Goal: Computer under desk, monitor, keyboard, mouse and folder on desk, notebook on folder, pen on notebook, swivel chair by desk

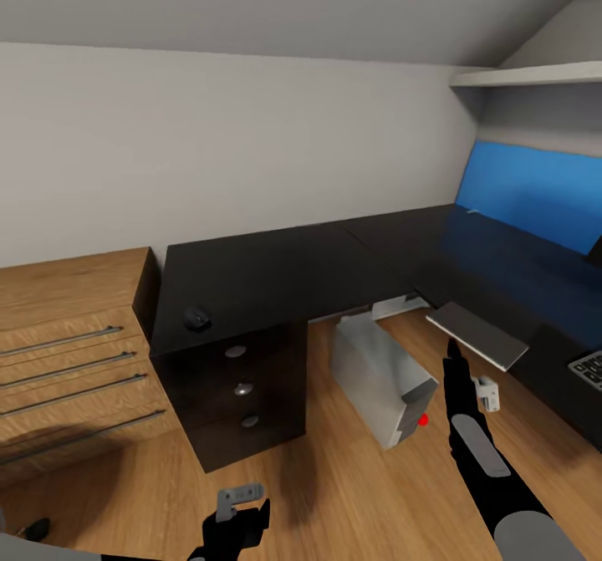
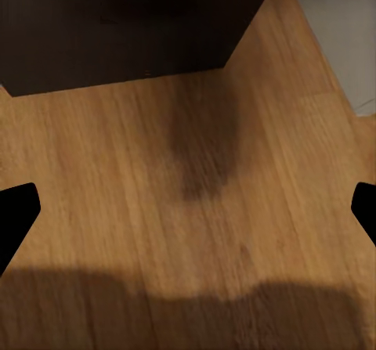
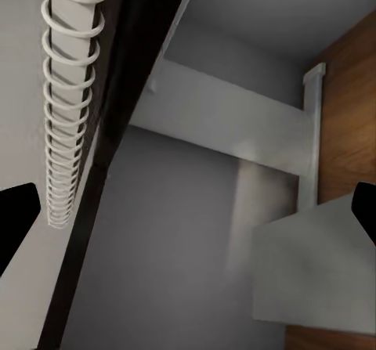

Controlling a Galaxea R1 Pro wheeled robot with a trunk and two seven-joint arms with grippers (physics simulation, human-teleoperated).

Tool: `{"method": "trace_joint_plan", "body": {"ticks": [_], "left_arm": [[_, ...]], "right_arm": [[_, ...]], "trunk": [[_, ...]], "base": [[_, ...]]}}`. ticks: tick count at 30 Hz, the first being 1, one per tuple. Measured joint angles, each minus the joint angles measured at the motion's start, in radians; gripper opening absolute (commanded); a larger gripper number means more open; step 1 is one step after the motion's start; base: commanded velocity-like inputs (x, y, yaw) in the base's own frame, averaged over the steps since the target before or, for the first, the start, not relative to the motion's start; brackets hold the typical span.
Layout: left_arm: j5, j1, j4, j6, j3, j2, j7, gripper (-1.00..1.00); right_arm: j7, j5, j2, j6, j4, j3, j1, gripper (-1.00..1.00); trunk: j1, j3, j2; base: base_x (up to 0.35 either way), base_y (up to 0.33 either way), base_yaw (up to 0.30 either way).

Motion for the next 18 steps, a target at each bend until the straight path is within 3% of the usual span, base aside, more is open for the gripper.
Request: {"method": "trace_joint_plan", "body": {"ticks": [9, 14, 18], "left_arm": [[0.001, 0.000, 0.001, 0.000, -0.001, 0.000, 0.001, 1.00], [0.012, 0.000, 0.001, 0.000, -0.001, 0.000, 0.001, 1.00], [0.021, 0.000, 0.001, 0.000, -0.001, -0.002, 0.000, 1.00]], "right_arm": [[0.000, 0.000, 0.000, 0.000, 0.005, 0.000, 0.000, 1.00], [0.000, 0.000, 0.000, 0.000, 0.006, 0.000, 0.000, 1.00], [0.000, 0.000, 0.000, 0.000, 0.006, -0.001, 0.000, 1.00]], "trunk": [[-0.035, 0.028, 0.063], [-0.035, 0.028, 0.063], [-0.050, 0.041, 0.091]], "base": [[0.000, 0.000, 0.000], [0.000, 0.000, 0.000], [0.000, 0.000, 0.000]]}}
